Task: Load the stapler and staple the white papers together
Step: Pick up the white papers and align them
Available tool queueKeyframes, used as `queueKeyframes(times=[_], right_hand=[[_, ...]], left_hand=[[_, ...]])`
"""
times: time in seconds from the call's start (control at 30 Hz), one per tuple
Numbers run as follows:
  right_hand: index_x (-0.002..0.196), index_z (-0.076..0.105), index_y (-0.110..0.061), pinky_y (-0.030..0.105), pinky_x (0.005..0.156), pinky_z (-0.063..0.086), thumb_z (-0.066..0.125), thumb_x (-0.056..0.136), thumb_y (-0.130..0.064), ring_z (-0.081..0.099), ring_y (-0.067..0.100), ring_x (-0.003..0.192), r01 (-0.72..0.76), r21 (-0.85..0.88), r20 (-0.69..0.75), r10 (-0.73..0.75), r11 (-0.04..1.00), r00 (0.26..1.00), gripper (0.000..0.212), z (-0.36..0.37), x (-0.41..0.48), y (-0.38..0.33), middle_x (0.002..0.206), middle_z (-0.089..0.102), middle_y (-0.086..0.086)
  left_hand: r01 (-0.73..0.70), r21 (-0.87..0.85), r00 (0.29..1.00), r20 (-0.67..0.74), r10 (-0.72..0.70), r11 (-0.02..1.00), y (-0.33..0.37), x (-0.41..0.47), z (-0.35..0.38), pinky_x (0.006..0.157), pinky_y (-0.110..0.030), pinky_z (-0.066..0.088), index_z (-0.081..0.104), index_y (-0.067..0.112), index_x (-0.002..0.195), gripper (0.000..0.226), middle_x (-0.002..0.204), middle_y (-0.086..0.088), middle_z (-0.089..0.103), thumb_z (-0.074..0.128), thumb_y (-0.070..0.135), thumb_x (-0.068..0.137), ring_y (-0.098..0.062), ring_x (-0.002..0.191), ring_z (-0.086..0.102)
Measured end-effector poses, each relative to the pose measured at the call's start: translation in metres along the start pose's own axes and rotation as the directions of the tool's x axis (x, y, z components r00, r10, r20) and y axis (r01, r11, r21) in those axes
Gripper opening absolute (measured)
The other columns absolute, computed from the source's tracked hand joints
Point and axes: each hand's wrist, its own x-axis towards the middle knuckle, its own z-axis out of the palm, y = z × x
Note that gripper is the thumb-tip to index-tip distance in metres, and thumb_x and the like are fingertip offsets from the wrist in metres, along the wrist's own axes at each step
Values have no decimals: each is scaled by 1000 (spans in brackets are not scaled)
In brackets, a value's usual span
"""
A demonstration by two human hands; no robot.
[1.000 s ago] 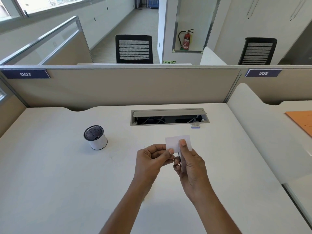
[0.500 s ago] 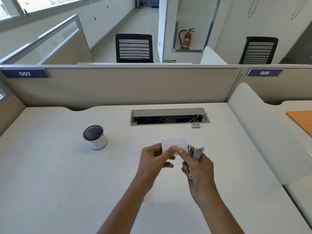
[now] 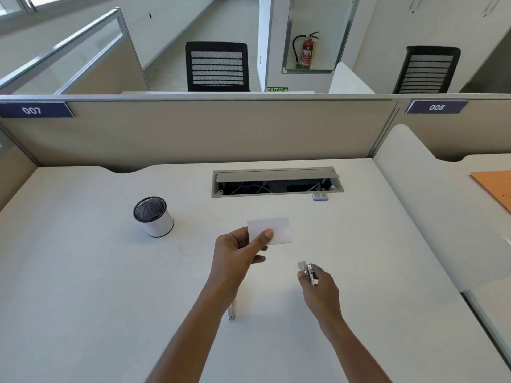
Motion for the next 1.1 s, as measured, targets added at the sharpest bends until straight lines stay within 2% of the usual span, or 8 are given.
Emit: queueKeyframes(times=[0.03,0.13,0.27,0.67,0.83,0.93,1.03,1.1], right_hand=[[89,67,-19,34,69,41,67,92,-21,60,34,85,45,-99,-39,-49,994,998,3,4,1,8,80,59,5],[110,71,-4,31,70,37,73,88,-14,62,38,86,63,-315,-105,-101,947,989,25,12,-2,24,86,55,8],[107,69,-6,32,63,41,67,94,-30,63,34,82,67,-472,-99,-129,879,987,27,18,-9,36,88,52,6],[100,69,-3,36,63,49,69,92,-29,59,32,74,96,-509,-105,-172,855,979,27,30,-4,55,84,53,8],[109,67,-6,38,72,53,74,86,-38,62,35,94,53,-534,-51,-94,844,994,40,21,-6,38,101,58,10],[113,68,-10,39,75,57,78,85,-39,65,34,95,163,-372,-92,-211,914,973,42,11,-9,-1,107,65,9],[103,73,-28,33,72,58,60,99,-36,67,15,87,248,170,-72,-239,954,968,16,-8,-20,-70,101,72,-5],[103,76,-21,35,69,59,45,106,-37,66,15,85,166,467,110,-244,869,964,35,-22,-29,-114,97,74,1]], left_hand=[[-6,3,1000,-1,6,1000,0,0,0,68,-25,58,80,15,101,15,86,-1,79,79,21,87,-8,74,70],[-18,10,1000,-7,18,1000,0,0,-2,67,-25,57,80,15,101,16,86,-1,79,80,21,86,-9,75,70],[-19,11,999,-29,19,1000,-1,2,-5,66,-26,57,80,16,99,12,86,-2,79,78,20,88,-9,74,70],[-28,31,999,-31,28,999,4,2,-5,67,-25,58,80,23,92,8,84,0,79,74,17,92,-9,76,71],[-52,55,999,-9,53,997,8,0,-5,68,-26,58,81,23,93,9,85,-2,79,74,18,92,-9,76,70],[-70,70,998,-2,71,995,10,-1,-5,69,-28,59,81,23,93,8,86,-6,79,74,19,92,-11,76,69],[-88,91,996,-4,89,992,13,0,-5,68,-25,58,81,21,96,8,88,-7,80,74,20,91,-12,77,70],[-104,112,994,0,105,988,15,0,-4,67,-23,57,80,20,99,10,89,-4,80,75,20,91,-12,78,70]])
